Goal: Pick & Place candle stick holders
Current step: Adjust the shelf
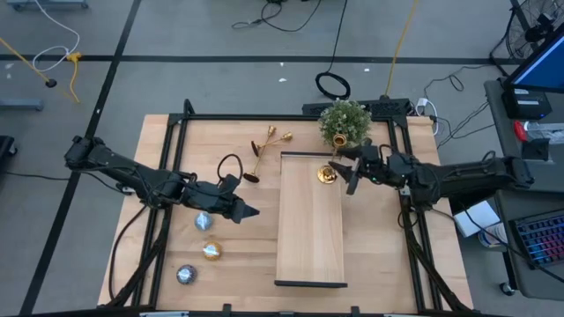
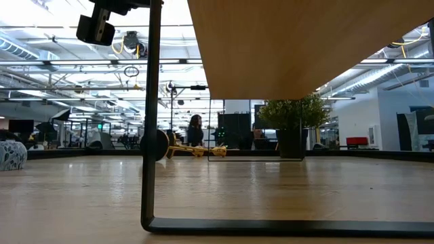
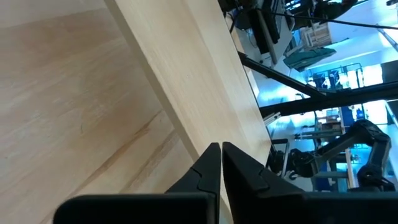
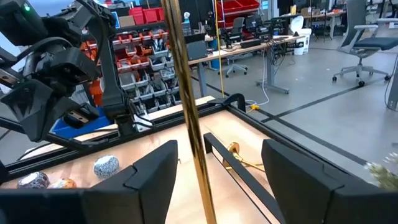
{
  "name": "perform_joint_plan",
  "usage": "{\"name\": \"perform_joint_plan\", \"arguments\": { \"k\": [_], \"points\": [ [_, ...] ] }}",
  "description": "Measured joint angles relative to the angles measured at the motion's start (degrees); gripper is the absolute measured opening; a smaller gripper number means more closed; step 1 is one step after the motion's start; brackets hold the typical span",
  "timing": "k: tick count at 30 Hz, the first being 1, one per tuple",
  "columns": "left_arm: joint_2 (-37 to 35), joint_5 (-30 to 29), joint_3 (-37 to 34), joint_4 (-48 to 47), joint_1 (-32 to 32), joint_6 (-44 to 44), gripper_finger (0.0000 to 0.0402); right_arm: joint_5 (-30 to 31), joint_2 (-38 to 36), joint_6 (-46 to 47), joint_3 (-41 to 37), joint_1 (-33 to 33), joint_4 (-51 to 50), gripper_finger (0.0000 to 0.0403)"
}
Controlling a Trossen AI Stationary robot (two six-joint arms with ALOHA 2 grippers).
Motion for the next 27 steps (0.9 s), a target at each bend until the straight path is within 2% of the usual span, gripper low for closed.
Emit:
{"name": "perform_joint_plan", "arguments": {
  "k": [9, 18, 22, 27],
  "points": [
    [0.0, 0.0, 0.0, 0.0, 0.9, 0.1, 0.0007, -1.1, -8.7, 3.6, 0.0, 0.0, -11.0, 0.0223],
    [0.0, 0.5, 0.0, 0.0, 3.9, 1.3, 0.0023, -14.2, -13.4, 12.5, 0.0, 0.5, -23.8, 0.0218],
    [0.0, 4.3, 0.0, -0.5, 6.1, 3.0, 0.0024, -15.8, -14.3, 15.2, 0.0, 2.8, -25.3, 0.0207],
    [0.0, 11.9, 0.0, -1.5, 8.8, 6.0, 0.0024, -15.2, -14.4, 18.7, 0.0, 7.1, -25.3, 0.0185]
  ]
}}
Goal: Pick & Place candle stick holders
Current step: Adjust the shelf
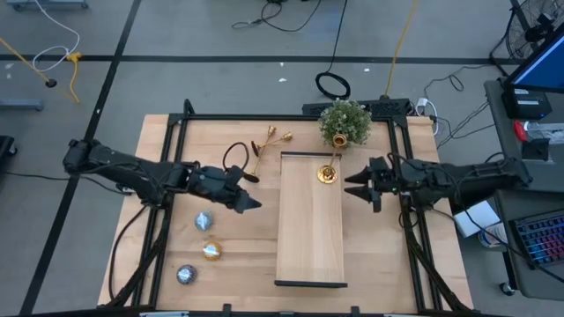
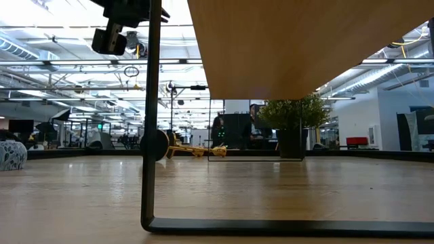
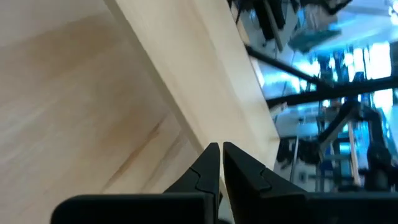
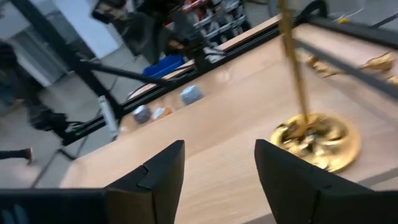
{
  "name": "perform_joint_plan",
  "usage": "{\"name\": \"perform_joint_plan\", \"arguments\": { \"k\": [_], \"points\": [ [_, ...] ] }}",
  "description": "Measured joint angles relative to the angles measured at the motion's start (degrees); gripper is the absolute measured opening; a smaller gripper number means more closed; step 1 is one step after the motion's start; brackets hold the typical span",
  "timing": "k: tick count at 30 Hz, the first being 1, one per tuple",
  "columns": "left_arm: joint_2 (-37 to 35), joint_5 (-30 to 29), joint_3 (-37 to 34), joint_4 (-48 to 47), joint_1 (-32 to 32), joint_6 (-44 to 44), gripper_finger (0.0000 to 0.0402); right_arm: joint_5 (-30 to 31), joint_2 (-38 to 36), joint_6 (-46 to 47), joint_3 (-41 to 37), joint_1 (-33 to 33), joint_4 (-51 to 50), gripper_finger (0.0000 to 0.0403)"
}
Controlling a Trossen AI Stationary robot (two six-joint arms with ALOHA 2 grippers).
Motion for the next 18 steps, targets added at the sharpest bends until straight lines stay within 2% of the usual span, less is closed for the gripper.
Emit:
{"name": "perform_joint_plan", "arguments": {
  "k": [3, 7, 13, 18],
  "points": [
    [0.0, 5.3, 0.0, -2.2, 1.1, 2.3, 0.0024, 1.8, 0.2, 3.3, 0.0, 3.1, 0.0, 0.0166],
    [0.0, 11.6, 0.0, -6.8, 1.6, 4.8, 0.0022, 7.3, 0.3, 7.7, 0.0, 8.1, 0.0, 0.0135],
    [0.0, 16.2, 0.0, -9.4, 0.4, 10.1, 0.0004, 18.1, 1.0, 13.4, 0.0, 15.6, -2.5, 0.0068],
    [1.8, 19.8, 0.0, -9.4, -2.0, 13.8, 0.0003, 23.5, 3.5, 18.1, 0.0, 19.9, -5.0, 0.0007]
  ]
}}
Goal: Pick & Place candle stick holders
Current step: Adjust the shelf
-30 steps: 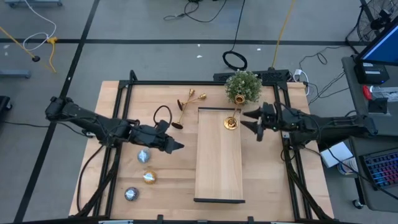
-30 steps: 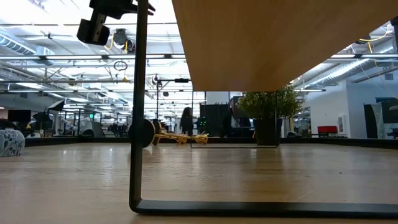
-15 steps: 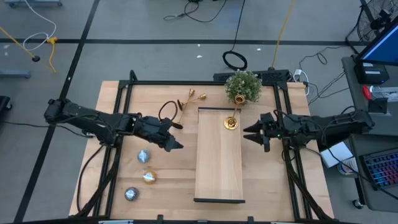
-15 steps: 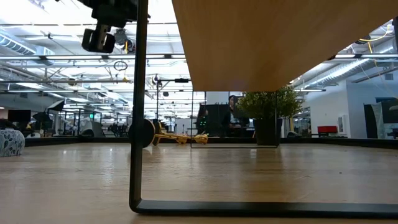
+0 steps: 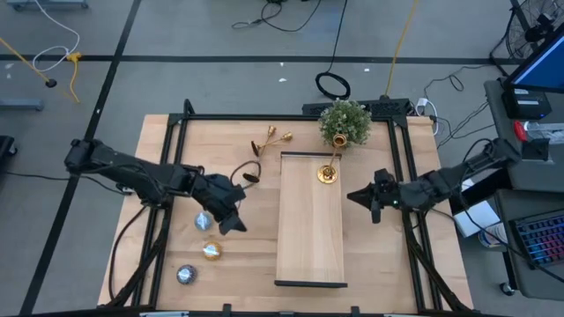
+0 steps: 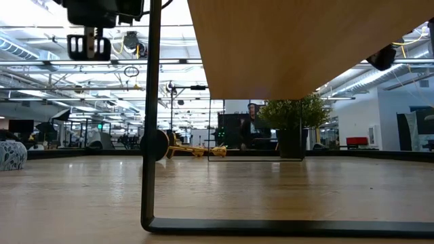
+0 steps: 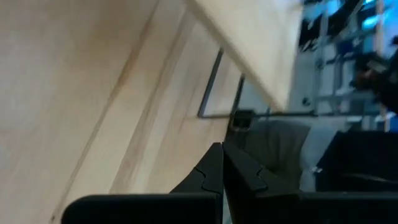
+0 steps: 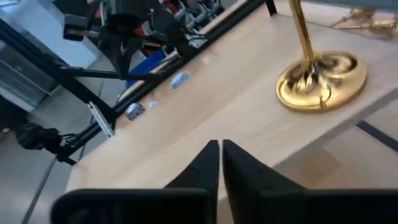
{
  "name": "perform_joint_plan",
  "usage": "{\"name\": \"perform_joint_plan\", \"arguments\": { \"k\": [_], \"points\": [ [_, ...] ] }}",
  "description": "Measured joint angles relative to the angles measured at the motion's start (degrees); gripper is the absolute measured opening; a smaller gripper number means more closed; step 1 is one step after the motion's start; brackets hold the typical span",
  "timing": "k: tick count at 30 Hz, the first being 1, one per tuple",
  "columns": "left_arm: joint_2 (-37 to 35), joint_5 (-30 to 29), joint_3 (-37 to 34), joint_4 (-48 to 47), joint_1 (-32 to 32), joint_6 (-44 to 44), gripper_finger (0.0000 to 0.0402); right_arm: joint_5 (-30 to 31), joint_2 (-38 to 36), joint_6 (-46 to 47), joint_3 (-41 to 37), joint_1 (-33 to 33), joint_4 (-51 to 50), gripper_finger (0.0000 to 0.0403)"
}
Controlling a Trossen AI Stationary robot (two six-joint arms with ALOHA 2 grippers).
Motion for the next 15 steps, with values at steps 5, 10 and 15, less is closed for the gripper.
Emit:
{"name": "perform_joint_plan", "arguments": {
  "k": [5, 10, 15],
  "points": [
    [3.3, -0.1, 0.1, 0.8, -2.0, 1.7, 0.0002, 4.0, 3.6, 3.4, 0.0, 3.1, 0.2, 0.0003],
    [8.1, 0.5, 0.0, 1.1, -2.2, 3.2, 0.0002, 5.3, 6.6, 7.2, 0.0, 5.1, -0.8, 0.0001],
    [12.9, 3.2, 0.0, 4.0, -2.2, 5.1, 0.0002, 5.3, 8.5, 11.2, 0.0, 7.7, -1.2, 0.0001]
  ]
}}
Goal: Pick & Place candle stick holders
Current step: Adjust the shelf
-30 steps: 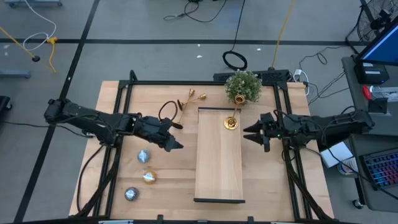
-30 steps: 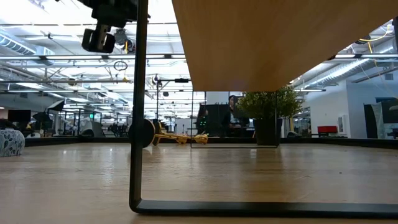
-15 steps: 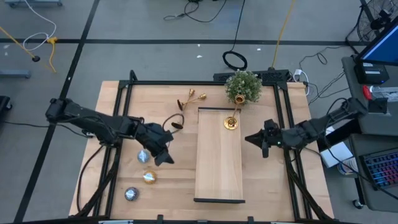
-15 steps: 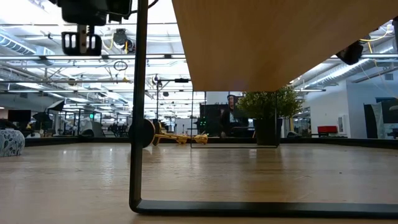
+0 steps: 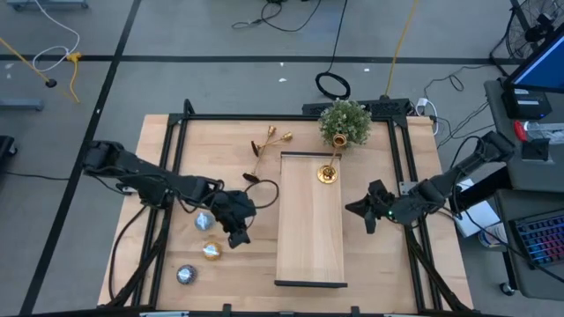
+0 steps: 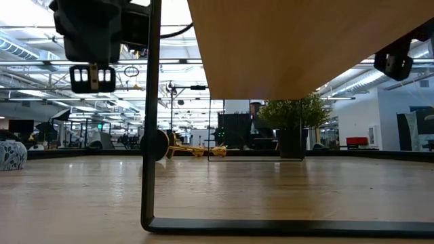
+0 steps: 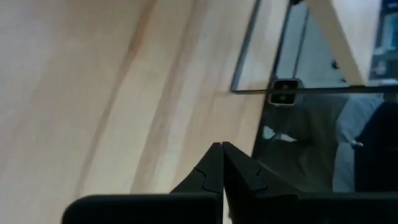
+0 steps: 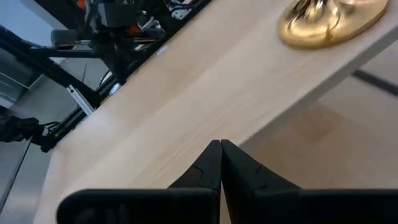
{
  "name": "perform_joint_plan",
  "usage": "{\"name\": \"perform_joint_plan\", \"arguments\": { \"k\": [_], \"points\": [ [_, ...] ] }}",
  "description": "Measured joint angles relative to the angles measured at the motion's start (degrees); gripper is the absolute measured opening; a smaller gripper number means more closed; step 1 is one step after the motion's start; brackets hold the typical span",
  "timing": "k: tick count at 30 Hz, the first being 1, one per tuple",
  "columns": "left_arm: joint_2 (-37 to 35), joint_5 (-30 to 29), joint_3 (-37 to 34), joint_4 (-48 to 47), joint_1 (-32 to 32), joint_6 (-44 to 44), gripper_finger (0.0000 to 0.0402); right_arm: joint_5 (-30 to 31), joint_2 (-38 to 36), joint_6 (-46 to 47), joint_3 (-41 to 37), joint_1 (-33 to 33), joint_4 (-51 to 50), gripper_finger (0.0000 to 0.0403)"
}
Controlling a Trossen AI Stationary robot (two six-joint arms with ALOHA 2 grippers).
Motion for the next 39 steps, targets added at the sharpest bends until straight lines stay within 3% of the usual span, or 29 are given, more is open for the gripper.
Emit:
{"name": "perform_joint_plan", "arguments": {
  "k": [13, 30, 39],
  "points": [
    [6.2, 4.2, 0.0, 13.0, 0.2, 0.0, 0.0001, 0.2, 3.4, 14.1, 0.0, 5.9, -10.9, 0.0000],
    [6.1, 4.2, 0.2, 18.9, 4.2, 0.7, 0.0000, 2.9, 5.0, 13.4, 0.0, 5.9, -8.2, 0.0000],
    [12.7, 4.7, 9.3, 9.2, 4.4, 7.8, 0.0000, 3.2, 5.0, 12.9, 0.0, 5.9, -6.9, 0.0000]
  ]
}}
